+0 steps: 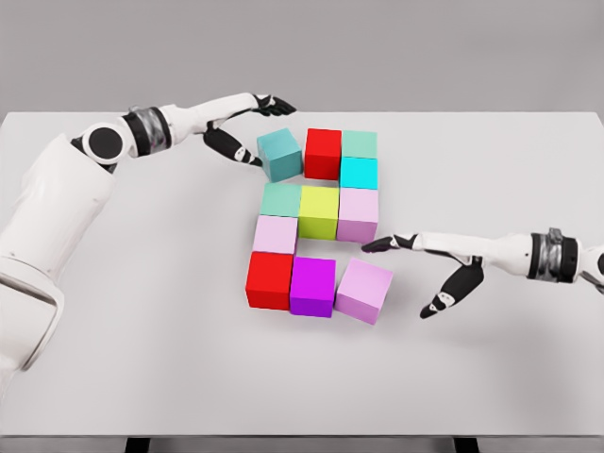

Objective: Assemble the squares on the desktop into the number 2

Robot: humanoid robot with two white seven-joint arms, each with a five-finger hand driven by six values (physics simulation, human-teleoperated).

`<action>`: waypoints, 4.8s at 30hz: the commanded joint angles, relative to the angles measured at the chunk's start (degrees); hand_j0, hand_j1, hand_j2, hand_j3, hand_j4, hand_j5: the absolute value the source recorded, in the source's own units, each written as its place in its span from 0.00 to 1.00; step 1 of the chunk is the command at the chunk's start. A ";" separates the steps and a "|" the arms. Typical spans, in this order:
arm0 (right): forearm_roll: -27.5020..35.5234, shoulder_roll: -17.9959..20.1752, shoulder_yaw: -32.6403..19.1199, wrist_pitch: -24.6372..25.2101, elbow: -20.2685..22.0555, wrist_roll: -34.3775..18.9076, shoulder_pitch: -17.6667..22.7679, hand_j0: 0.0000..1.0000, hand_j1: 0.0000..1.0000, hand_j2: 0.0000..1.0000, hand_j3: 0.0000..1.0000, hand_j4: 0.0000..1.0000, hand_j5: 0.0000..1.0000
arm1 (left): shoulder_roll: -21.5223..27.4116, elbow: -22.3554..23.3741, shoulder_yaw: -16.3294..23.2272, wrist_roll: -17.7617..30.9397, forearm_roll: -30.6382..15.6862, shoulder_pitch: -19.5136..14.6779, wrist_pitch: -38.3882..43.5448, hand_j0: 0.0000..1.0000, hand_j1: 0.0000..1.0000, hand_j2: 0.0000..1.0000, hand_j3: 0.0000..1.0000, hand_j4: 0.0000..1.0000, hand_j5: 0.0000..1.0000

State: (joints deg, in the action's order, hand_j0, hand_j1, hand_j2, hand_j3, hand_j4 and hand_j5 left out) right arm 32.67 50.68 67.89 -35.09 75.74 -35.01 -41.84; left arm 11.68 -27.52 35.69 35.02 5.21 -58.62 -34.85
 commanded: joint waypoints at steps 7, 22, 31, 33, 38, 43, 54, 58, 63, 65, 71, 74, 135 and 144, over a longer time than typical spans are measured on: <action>0.38 -0.15 1.81 0.09 0.55 0.01 -0.09 1.00 1.00 1.00 1.00 1.00 1.00 | -0.34 4.75 -0.63 -0.02 0.15 -1.41 3.83 0.88 0.88 0.88 0.88 0.88 0.88; 0.38 -0.76 1.11 0.09 1.51 0.01 -2.11 1.00 1.00 1.00 1.00 1.00 1.00 | -3.24 5.54 -0.89 -3.91 3.76 -3.34 9.80 0.87 0.87 0.87 0.87 0.87 0.87; -2.52 7.41 1.20 0.09 3.53 0.01 -5.01 1.00 1.00 1.00 1.00 1.00 1.00 | -4.12 5.63 -0.98 -3.99 3.76 -3.43 9.89 0.86 0.86 0.86 0.86 0.86 0.86; -4.37 11.45 1.20 0.09 4.06 0.01 -5.01 1.00 1.00 1.00 1.00 1.00 1.00 | -4.12 5.72 -0.98 -4.26 3.76 -3.43 9.89 0.86 0.86 0.86 0.86 0.86 0.86; -31.06 13.56 -0.12 0.09 13.20 0.01 -9.84 1.00 1.00 1.00 1.00 1.00 1.00 | -3.86 6.42 -0.80 -5.49 3.76 -3.52 10.60 0.86 0.86 0.86 0.86 0.86 0.86; -45.94 11.37 -1.44 0.09 14.87 0.01 -9.76 1.00 1.00 1.00 1.00 1.00 1.00 | -2.36 6.42 0.25 -5.49 8.06 -4.66 12.88 0.82 0.82 0.82 0.82 0.82 0.82; -46.03 6.71 -0.91 0.09 16.37 0.01 -9.76 1.00 1.00 1.00 1.00 1.00 1.00 | -2.10 6.42 0.25 -5.49 10.61 -5.10 15.78 0.48 0.48 0.48 0.48 0.48 0.48; -46.03 6.36 -0.91 0.09 16.54 0.01 -9.76 1.00 1.00 1.00 1.00 1.00 1.00 | -1.13 6.51 0.16 -5.40 10.61 -4.66 16.57 0.44 0.44 0.44 0.44 0.44 0.44; -45.68 5.65 -1.00 0.09 16.63 0.01 -9.84 1.00 1.00 1.00 1.00 1.00 1.00 | -0.43 6.51 0.25 -3.29 10.35 -3.60 17.10 0.45 0.45 0.45 0.45 0.45 0.45; -45.59 5.57 -1.00 0.09 16.63 0.01 -9.93 1.00 1.00 1.00 1.00 1.00 1.00 | -0.08 6.42 0.25 -2.41 10.35 -3.08 16.92 0.45 0.45 0.45 0.45 0.45 0.45; -45.50 5.04 -1.09 0.09 16.28 0.01 -10.11 1.00 1.00 1.00 1.00 1.00 1.00 | -0.08 5.63 3.24 -0.02 10.61 -2.72 17.19 0.45 0.45 0.45 0.45 0.45 0.45; -45.50 5.04 -1.26 0.09 16.19 0.01 -10.11 1.00 1.00 1.00 1.00 1.00 1.00 | -0.25 5.63 3.68 -0.02 10.61 -2.72 17.10 0.45 0.45 0.45 0.45 0.45 0.45; -16.23 10.57 -8.38 0.09 3.19 0.01 -12.66 1.00 1.00 1.00 1.00 1.00 1.00 | -6.41 10.20 -0.89 -8.21 10.44 -2.81 18.51 0.43 0.43 0.43 0.43 0.43 0.43; -16.23 10.49 -8.47 0.09 3.27 0.01 -12.66 1.00 1.00 1.00 1.00 1.00 1.00 | -6.85 11.17 -2.82 -8.74 10.52 -2.99 18.86 0.43 0.43 0.43 0.43 0.43 0.43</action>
State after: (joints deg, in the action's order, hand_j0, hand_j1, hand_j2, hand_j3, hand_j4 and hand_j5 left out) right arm 16.02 61.12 59.50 -35.15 79.00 -35.02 -54.49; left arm 5.10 -16.71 33.41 26.54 16.01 -61.61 -16.09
